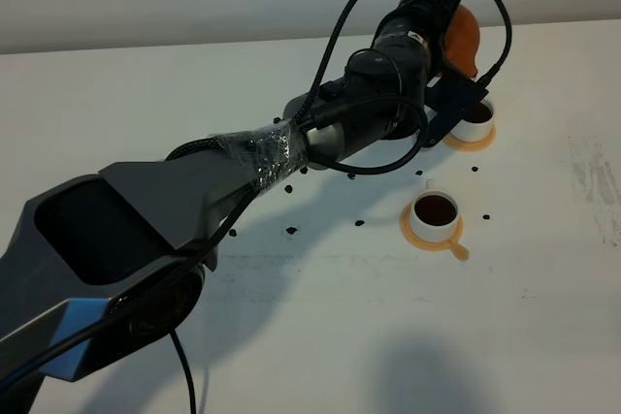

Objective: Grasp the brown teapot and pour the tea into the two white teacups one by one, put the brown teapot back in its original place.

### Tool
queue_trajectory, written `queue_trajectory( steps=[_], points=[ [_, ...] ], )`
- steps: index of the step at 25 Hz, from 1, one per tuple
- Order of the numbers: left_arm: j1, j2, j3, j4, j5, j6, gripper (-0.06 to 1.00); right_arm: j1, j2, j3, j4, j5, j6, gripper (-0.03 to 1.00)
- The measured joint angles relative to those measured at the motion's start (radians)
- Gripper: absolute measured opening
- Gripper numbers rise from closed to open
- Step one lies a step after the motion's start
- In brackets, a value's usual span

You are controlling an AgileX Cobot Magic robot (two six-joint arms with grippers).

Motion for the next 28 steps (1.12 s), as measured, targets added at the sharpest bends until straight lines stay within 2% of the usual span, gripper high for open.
queue_trajectory(
  steps=[7,14,20,23,26,28],
  points=[
    [0.018,0.000,0.000,-0.228,0.048,0.000,0.12,0.000,0.000,0.000,0.000,0.000,0.000,0.47],
    [0.054,-0.059,0.000,-0.489,0.167,-0.004,0.12,0.000,0.000,0.000,0.000,0.000,0.000,0.47],
    [0.088,-0.136,-0.001,-0.818,0.324,-0.025,0.12,0.000,0.000,0.000,0.000,0.000,0.000,0.47],
    [0.101,-0.143,-0.001,-0.942,0.429,-0.054,0.12,0.000,0.000,0.000,0.000,0.000,0.000,0.47],
    [0.114,-0.143,-0.001,-1.021,0.513,-0.113,0.12,0.000,0.000,0.000,0.000,0.000,0.000,0.47],
    [0.119,-0.143,-0.001,-1.031,0.539,-0.181,0.12,0.000,0.000,0.000,0.000,0.000,0.000,0.47]
  ],
)
